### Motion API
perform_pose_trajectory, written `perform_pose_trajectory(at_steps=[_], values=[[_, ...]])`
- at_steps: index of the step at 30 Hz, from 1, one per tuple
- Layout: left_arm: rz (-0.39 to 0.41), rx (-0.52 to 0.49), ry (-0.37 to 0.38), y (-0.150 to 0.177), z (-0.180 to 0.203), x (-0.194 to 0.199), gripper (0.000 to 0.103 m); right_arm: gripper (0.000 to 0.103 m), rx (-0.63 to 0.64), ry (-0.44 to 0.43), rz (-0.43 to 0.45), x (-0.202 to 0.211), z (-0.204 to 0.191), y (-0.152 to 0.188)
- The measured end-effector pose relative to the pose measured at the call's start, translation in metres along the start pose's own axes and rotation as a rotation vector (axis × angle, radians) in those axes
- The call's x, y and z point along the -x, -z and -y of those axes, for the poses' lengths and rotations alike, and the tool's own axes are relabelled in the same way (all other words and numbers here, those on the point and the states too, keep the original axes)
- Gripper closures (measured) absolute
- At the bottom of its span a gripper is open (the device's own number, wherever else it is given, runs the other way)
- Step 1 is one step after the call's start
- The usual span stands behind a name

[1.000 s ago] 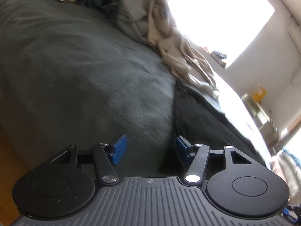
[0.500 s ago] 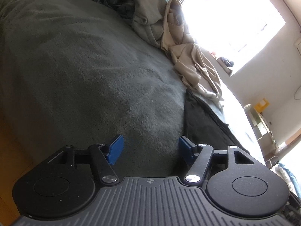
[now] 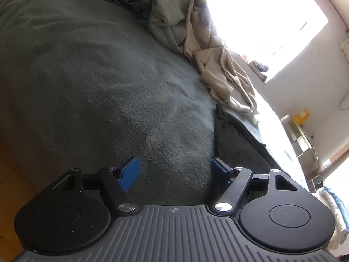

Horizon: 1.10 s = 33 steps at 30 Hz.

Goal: Fold clothes
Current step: 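Grasp the black shirt corner with the left gripper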

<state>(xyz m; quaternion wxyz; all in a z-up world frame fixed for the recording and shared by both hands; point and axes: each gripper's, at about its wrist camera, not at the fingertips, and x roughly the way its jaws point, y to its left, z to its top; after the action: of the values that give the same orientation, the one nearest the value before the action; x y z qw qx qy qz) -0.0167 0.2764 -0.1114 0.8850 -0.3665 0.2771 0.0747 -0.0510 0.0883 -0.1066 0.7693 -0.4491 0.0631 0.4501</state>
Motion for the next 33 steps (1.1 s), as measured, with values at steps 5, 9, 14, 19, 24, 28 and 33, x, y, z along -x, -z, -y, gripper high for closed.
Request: perform_pose_trajectory(at_steps=[5, 9, 14, 19, 24, 28, 33], values=[[-0.013, -0.002, 0.035, -0.003, 0.0, -0.007, 0.03, 0.067, -0.112, 0.004, -0.011, -0.011, 0.01, -0.004], [-0.044, 0.024, 0.097, -0.011, 0.001, -0.019, 0.03, 0.09, -0.319, 0.009, -0.012, -0.008, 0.04, -0.004], [-0.133, 0.09, 0.213, -0.03, 0.009, -0.047, 0.03, 0.091, -0.557, 0.032, 0.055, 0.021, 0.081, 0.002], [-0.278, 0.135, 0.301, -0.048, 0.026, -0.093, 0.03, 0.091, -0.58, 0.081, 0.097, 0.038, 0.094, 0.002], [-0.343, 0.171, 0.311, -0.064, 0.039, -0.135, 0.031, 0.091, -0.59, 0.086, 0.102, 0.041, 0.101, 0.003], [-0.37, 0.194, 0.327, -0.076, 0.049, -0.161, 0.035, 0.091, -0.592, 0.082, 0.102, 0.039, 0.101, 0.003], [-0.406, 0.155, 0.325, -0.086, 0.063, -0.189, 0.037, 0.091, -0.595, 0.079, 0.106, 0.037, 0.102, 0.004]])
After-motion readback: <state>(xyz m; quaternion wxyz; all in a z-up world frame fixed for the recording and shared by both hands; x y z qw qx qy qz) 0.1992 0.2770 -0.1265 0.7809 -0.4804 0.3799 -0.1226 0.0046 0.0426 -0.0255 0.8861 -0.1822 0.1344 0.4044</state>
